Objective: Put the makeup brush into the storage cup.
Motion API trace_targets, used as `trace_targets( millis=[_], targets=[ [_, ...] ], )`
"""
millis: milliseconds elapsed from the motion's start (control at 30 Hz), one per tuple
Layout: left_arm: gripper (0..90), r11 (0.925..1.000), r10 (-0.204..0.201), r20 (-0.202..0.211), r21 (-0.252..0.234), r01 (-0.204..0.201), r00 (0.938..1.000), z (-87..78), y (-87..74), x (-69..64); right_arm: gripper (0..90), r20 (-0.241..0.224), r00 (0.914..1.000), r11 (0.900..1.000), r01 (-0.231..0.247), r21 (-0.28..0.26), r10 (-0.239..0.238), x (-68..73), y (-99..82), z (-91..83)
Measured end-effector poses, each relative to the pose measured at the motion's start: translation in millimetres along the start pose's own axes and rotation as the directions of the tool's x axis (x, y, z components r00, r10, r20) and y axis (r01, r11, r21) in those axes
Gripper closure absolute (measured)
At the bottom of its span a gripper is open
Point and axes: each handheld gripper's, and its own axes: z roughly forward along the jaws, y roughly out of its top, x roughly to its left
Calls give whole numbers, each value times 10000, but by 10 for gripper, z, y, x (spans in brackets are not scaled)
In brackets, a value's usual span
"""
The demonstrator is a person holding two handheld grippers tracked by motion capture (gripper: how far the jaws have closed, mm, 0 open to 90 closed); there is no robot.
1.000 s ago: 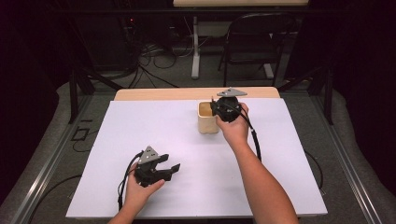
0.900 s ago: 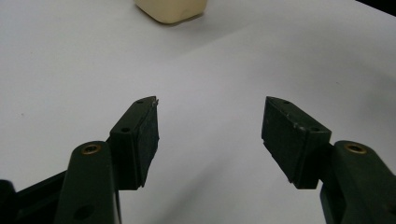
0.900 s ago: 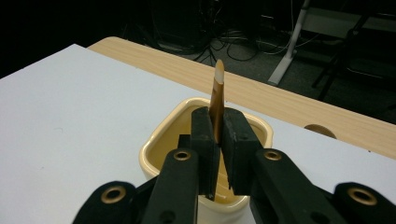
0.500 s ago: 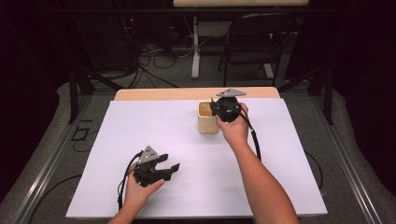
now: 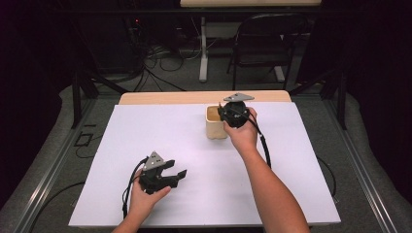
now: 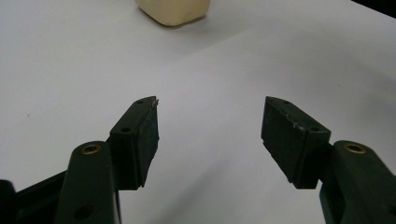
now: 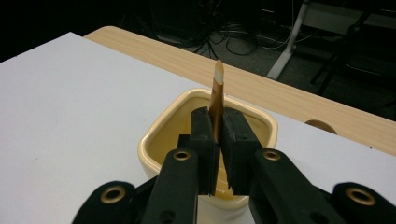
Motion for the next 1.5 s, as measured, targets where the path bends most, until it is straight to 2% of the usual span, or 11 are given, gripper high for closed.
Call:
trace_targets(
  millis=[600,1500],
  targets=[
    [367,10000,-29,-4,-55,29,10000,-8,2,-2,807,-44,10000,9997,74,249,-72,13,-15,24],
    [366,9999,-76,28,-151,76,10000,-14,9,-4,594,24,10000,9998,-11,181,11,43,12,-25]
  ],
)
